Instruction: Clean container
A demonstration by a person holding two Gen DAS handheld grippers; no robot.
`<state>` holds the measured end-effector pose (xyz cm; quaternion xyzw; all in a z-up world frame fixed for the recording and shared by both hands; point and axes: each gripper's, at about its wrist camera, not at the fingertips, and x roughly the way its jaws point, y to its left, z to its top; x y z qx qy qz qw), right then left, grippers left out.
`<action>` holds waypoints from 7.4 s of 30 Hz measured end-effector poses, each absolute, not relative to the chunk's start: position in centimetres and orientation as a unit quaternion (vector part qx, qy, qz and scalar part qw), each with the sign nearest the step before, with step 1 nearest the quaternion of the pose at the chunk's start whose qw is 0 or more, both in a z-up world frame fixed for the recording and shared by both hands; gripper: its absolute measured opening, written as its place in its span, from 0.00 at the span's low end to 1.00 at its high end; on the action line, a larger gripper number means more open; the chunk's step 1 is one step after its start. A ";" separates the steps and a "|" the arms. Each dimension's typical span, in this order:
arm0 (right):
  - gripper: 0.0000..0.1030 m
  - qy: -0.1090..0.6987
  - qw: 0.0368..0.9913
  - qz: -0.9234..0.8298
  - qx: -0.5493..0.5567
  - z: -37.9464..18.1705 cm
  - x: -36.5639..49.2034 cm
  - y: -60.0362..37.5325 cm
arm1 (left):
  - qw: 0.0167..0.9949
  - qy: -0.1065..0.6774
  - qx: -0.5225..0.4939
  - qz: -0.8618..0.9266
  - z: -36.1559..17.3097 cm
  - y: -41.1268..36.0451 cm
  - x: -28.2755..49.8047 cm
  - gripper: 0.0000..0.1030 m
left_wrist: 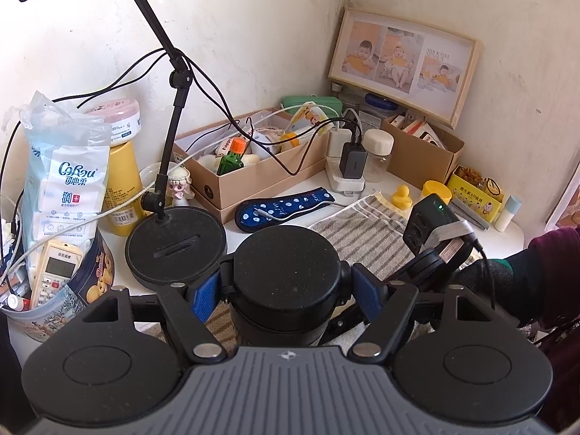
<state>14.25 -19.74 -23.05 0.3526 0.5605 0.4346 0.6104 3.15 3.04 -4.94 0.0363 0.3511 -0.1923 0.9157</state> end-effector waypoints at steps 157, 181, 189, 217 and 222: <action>0.12 0.532 0.620 0.455 0.354 -20.4 14.9 -19.8 | 0.900 0.415 0.006 -0.131 -4.6 2.3 4.1 0.66; 0.13 0.556 0.580 0.444 0.396 -23.9 14.0 -20.6 | 0.901 0.414 0.011 -0.132 -4.5 2.3 4.1 0.66; 0.13 0.503 0.537 0.477 0.480 -21.7 13.6 -21.5 | 0.901 0.414 0.014 -0.127 -4.4 1.7 3.7 0.66; 0.13 0.445 0.595 0.545 0.387 -12.5 15.6 -20.7 | 0.900 0.414 0.026 -0.137 -4.5 1.9 3.9 0.66; 0.13 0.478 0.597 0.515 0.388 -15.2 15.4 -20.8 | 0.901 0.415 -0.004 -0.126 -4.4 1.9 3.9 0.66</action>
